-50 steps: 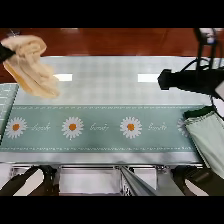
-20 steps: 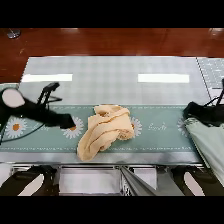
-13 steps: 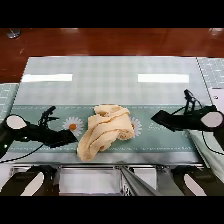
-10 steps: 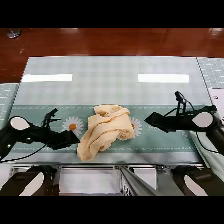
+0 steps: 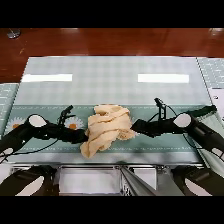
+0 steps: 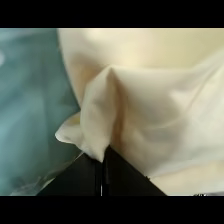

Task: Fold the shirts.

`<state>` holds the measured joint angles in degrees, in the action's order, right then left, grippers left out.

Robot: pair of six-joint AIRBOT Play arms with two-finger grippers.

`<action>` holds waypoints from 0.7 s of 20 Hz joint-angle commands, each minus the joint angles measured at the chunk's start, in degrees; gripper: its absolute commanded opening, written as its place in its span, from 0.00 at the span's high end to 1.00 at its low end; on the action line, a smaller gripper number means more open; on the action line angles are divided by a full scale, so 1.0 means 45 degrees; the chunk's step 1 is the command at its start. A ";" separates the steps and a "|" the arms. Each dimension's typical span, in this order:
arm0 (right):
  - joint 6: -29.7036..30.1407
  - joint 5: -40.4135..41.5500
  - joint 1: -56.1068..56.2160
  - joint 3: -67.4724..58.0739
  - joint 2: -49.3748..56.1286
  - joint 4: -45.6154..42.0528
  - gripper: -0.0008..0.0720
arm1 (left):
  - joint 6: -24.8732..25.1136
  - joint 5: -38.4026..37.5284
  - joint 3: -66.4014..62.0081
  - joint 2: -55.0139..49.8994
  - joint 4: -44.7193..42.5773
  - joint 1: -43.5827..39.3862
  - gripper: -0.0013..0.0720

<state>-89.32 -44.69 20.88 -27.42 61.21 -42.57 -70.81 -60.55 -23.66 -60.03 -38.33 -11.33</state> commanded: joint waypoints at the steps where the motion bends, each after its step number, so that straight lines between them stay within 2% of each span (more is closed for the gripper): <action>1: 0.1093 0.0908 0.0971 -0.0209 0.1137 0.1953 0.15 | 0.0311 -0.0121 -0.1263 -0.0141 0.0238 0.0194 0.95; 2: 0.1486 0.1093 0.1141 -0.0432 0.1486 0.2482 0.22 | 0.0311 -0.0170 -0.1661 -0.0141 0.0238 0.0238 0.95; 3: 0.1889 0.1093 0.1321 -0.0777 0.1889 0.2890 0.47 | 0.0316 -0.0170 -0.2016 -0.0141 0.0238 0.0238 0.95; 4: 0.2312 0.0952 0.1457 -0.1185 0.2220 0.3075 0.82 | 0.0316 -0.0223 -0.2380 -0.0141 0.0238 0.0238 0.95; 5: 0.2667 0.0631 0.1462 -0.1685 0.2414 0.3036 0.96 | 0.0321 -0.0330 -0.2841 -0.0141 0.0233 0.0253 0.95; 7: 0.2705 -0.0364 0.0758 -0.3415 0.2137 0.1953 0.96 | 0.0364 -0.0850 -0.4255 -0.0107 0.0238 0.0641 0.95; 9: 0.1899 -0.1389 -0.0495 -0.6047 0.1477 0.0466 0.96 | 0.0345 -0.1263 -0.6577 0.0015 0.0257 0.1384 0.95; 12: 0.0665 -0.3211 -0.2234 -1.1798 0.0869 -0.1540 0.96 | 0.0248 -0.1321 -1.1395 0.0024 0.0330 0.2356 0.95; 14: 0.0622 -0.5479 -0.2467 -1.5421 0.0714 -0.2584 0.96 | 0.0248 -0.1739 -1.4736 0.0112 0.0316 0.2720 0.95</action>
<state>-83.96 -56.84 13.41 -76.16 65.87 -45.82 -69.47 -66.26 -71.64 -59.92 -36.99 -1.96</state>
